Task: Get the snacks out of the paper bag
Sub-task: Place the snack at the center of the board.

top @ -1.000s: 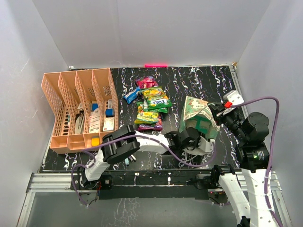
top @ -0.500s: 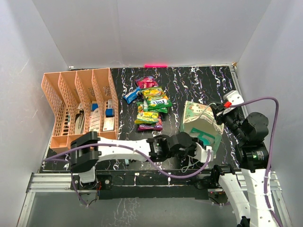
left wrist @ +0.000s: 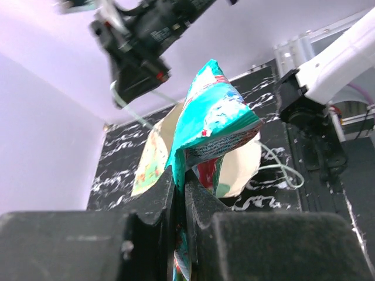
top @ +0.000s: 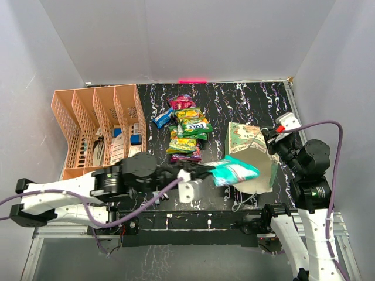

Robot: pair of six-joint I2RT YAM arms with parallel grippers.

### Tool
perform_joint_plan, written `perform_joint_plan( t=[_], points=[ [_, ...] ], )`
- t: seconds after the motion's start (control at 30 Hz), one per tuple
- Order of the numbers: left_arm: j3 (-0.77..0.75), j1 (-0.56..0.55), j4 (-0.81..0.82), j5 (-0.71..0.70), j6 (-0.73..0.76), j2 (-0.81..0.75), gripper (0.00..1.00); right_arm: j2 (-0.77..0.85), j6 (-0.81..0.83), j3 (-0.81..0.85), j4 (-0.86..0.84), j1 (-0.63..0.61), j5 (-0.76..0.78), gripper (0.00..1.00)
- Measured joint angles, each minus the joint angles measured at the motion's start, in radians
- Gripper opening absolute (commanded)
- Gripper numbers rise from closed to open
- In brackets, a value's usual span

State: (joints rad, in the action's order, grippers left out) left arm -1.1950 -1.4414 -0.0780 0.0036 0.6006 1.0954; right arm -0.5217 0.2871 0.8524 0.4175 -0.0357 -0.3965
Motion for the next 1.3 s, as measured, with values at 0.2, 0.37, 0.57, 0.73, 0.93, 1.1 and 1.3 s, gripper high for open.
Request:
perform_joint_plan(
  t=[0.2,0.37,0.57,0.73,0.93,1.1,1.3],
  points=[
    [0.027,0.017,-0.092,-0.253,0.028,-0.092,0.0,0.006,0.0,0.0,0.0,0.0,0.005,0.07],
    [0.151,0.266,-0.052,-0.311,0.066,-0.016,0.0,0.006,0.0,0.0,0.0,0.0,0.005,0.07],
    [0.223,0.517,0.09,-0.298,0.169,0.161,0.0,0.013,0.0,0.0,0.002,0.0,0.008,0.07],
    [0.19,0.603,0.251,-0.246,0.275,0.363,0.0,0.013,0.0,0.0,0.004,0.0,0.01,0.07],
    [0.181,0.671,0.33,-0.223,0.359,0.533,0.0,0.013,0.004,0.0,0.005,0.0,0.017,0.07],
    [0.209,0.679,0.374,-0.185,0.352,0.524,0.0,0.012,0.009,0.0,0.005,0.0,0.021,0.07],
    [0.295,0.679,0.386,-0.092,0.325,0.487,0.05,0.011,0.01,0.0,0.005,0.0,0.017,0.07]
  ],
)
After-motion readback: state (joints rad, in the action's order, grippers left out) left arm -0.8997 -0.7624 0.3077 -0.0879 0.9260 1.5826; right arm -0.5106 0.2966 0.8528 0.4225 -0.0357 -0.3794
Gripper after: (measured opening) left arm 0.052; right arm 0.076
